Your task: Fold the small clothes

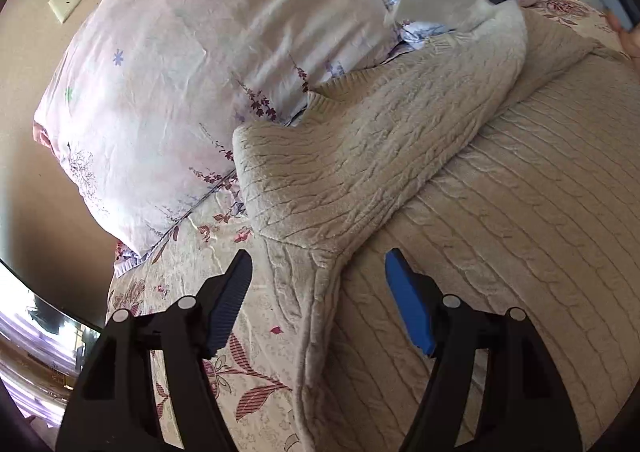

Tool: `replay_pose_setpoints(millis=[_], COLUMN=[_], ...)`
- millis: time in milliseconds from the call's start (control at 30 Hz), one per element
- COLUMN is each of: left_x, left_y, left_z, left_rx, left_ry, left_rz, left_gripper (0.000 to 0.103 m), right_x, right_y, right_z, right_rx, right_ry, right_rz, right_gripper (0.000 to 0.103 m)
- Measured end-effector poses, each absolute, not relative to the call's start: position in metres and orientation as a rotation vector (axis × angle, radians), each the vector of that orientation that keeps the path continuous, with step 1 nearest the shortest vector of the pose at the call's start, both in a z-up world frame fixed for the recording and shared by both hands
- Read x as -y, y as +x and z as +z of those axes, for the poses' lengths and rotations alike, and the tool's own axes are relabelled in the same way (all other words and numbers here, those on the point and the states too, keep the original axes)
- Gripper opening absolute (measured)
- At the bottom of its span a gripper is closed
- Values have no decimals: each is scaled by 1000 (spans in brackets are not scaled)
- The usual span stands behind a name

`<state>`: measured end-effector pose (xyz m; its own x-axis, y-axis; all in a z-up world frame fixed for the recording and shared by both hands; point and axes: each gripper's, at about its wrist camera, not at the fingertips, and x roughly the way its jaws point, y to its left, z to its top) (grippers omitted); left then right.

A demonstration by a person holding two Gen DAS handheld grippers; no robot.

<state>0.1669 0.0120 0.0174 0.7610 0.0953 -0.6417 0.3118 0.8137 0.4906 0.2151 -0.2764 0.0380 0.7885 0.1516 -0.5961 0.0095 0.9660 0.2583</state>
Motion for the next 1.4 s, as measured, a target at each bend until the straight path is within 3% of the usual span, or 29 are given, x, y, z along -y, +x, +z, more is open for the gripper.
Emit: replay_pose_setpoints(millis=[100, 167, 233, 367, 533, 633, 700, 1067, 1200, 1400], left_x=[-13, -12, -14, -23, -31, -36, -44, -102, -115, -127], left_y=[175, 178, 183, 190, 198, 200, 200, 200, 188, 179], left_z=[13, 11, 12, 17, 24, 29, 34, 26, 23, 24], left_rx=[-716, -716, -728, -735, -726, -709, -701, -813, -831, -841], left_ry=[635, 646, 622, 584, 550, 526, 491, 230, 149, 103], left_rz=[-101, -79, -60, -8, 39, 73, 98, 125, 111, 105], left_gripper=[66, 66, 64, 64, 64, 64, 65, 71, 83, 85], right_x=[331, 350, 366, 388, 408, 402, 394, 350, 355, 359], right_y=[212, 210, 206, 206, 205, 204, 203, 204, 203, 203], right_z=[7, -12, -19, -19, -19, -13, -8, -10, -22, -22], right_rx=[-796, -850, -850, -813, -770, -757, -748, -787, -831, -838], right_ry=[553, 650, 728, 809, 847, 795, 766, 630, 651, 669], right_rz=[119, 131, 135, 117, 46, 56, 88, 133, 121, 141], right_gripper=[10, 18, 29, 33, 31, 12, 10, 9, 9, 10])
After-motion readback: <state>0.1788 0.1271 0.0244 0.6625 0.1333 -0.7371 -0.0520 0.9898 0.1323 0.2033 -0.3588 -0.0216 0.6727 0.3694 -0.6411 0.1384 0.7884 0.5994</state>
